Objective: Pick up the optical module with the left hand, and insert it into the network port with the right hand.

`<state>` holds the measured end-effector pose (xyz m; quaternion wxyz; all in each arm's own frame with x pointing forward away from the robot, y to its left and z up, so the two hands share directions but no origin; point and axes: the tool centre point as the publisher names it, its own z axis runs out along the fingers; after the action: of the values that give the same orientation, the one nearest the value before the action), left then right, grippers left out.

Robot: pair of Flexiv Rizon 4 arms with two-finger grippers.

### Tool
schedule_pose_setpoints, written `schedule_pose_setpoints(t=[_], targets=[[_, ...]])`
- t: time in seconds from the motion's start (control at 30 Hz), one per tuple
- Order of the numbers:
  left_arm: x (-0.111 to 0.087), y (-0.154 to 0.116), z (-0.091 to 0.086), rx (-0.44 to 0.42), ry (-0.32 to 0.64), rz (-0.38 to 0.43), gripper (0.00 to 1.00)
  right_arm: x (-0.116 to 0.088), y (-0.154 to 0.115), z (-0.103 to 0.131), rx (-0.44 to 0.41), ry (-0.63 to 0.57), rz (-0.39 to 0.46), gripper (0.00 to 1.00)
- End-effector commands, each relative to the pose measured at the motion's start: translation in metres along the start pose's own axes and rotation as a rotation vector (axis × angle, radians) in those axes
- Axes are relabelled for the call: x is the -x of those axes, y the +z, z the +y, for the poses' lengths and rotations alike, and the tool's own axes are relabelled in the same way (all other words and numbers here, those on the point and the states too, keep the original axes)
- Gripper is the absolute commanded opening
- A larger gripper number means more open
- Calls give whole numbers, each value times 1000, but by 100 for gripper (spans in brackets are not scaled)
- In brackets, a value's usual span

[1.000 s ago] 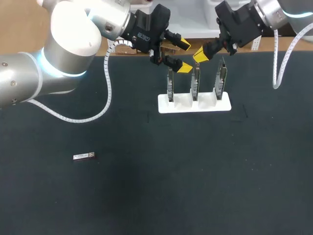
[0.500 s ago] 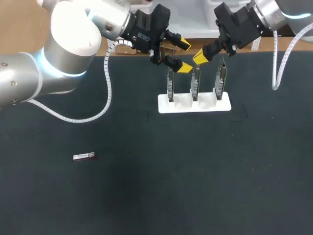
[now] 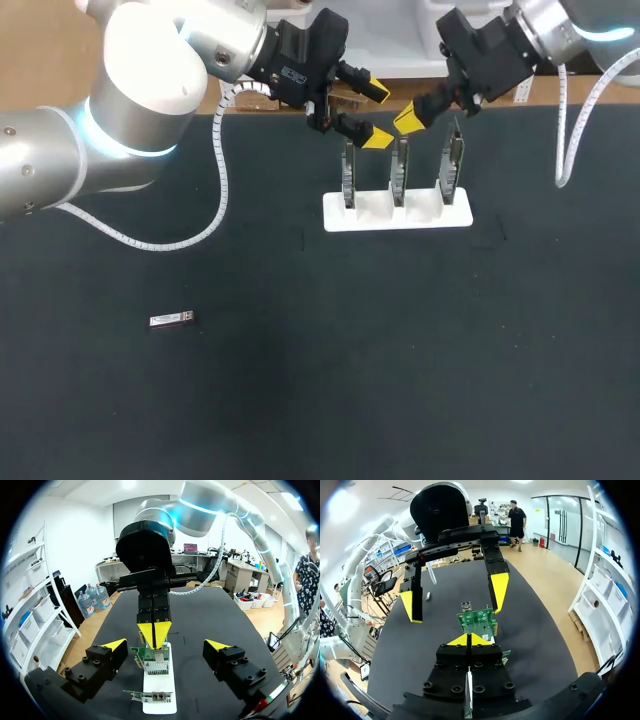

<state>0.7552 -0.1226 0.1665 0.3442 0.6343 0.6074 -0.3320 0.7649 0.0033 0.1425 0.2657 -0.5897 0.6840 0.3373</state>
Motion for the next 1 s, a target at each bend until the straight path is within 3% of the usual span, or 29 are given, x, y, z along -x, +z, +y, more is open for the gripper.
schedule_pose_setpoints(t=[0.03,0.33,0.63,1.0], targets=[[0,0,2,-3,0,2,100,1,-3,1,0,-21,-33,0],[0,0,2,-3,0,2,100,9,-47,1,-12,-45,-83,0],[0,0,2,-3,0,2,100,-19,-90,-2,-31,-23,-67,0],[0,0,2,-3,0,2,100,-42,-108,-6,18,-1,-54,0]])
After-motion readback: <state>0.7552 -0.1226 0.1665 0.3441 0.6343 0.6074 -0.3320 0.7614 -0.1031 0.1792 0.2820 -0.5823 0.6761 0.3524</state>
